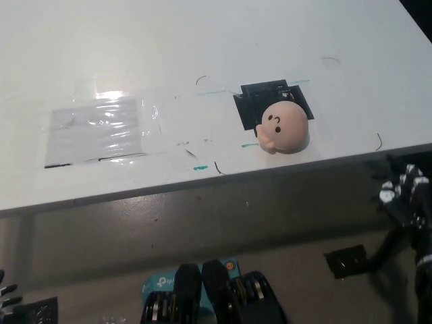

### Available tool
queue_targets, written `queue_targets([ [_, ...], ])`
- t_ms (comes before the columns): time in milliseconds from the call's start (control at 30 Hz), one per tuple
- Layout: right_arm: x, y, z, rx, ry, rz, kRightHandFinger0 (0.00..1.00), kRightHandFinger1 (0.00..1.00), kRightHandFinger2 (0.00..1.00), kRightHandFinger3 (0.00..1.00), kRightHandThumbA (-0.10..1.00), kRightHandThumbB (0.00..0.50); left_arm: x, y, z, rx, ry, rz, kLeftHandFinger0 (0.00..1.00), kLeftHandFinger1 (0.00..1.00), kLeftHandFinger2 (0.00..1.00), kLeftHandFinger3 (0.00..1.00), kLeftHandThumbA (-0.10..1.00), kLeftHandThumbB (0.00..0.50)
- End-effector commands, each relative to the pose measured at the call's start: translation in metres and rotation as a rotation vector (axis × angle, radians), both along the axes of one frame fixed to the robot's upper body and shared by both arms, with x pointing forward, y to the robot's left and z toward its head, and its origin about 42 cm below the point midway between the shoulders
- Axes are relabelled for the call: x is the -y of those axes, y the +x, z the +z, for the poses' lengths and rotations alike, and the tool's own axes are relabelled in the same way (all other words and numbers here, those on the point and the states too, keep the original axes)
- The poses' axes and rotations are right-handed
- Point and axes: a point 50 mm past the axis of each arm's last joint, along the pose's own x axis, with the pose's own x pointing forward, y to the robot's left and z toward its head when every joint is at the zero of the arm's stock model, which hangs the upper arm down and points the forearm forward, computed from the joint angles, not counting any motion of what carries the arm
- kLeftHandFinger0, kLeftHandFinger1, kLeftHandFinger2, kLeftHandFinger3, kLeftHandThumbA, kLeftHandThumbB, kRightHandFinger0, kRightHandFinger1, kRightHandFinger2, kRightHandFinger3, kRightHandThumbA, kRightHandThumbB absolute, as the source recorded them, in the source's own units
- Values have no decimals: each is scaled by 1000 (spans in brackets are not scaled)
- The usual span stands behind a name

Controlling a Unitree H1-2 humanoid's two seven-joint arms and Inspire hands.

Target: The robot uses its right hand to grab and squeeze a pink dumpling toy kept on the black mask on the desk

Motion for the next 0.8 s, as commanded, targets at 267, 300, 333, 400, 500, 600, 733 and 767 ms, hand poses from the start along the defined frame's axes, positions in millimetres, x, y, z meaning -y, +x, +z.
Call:
queue_targets([
  [267,-41,50,99,197,-272,266,758,794,898,1000,203,313,-5,3,10,10,-4,-15,674,786,904,931,1000,95],
  [300,-43,51,102,178,-287,288,813,838,928,1000,219,310,-4,3,9,7,-1,-18,673,787,904,932,1000,98],
  [333,-47,54,106,168,-334,322,1000,1000,1000,1000,280,323,-4,3,11,9,3,-19,673,790,908,933,1000,88],
  [400,-56,60,112,167,-409,377,1000,1000,1000,1000,293,322,-3,3,11,6,1,-17,681,791,907,935,1000,83],
  [500,-68,74,118,144,-489,420,1000,1000,1000,1000,367,363,-2,4,13,7,-9,-6,682,793,907,932,1000,79],
  [600,-81,87,124,145,-568,426,1000,1000,1000,1000,455,406,-3,8,13,11,-23,-8,682,798,912,911,1000,73],
  [733,-100,97,125,121,-633,429,1000,1000,1000,1000,529,427,-2,9,17,9,-9,-18,703,796,879,913,1000,91],
  [767,-104,99,125,120,-634,434,1000,1000,1000,1000,525,437,-3,9,17,3,-6,-17,702,796,891,933,1000,105],
])
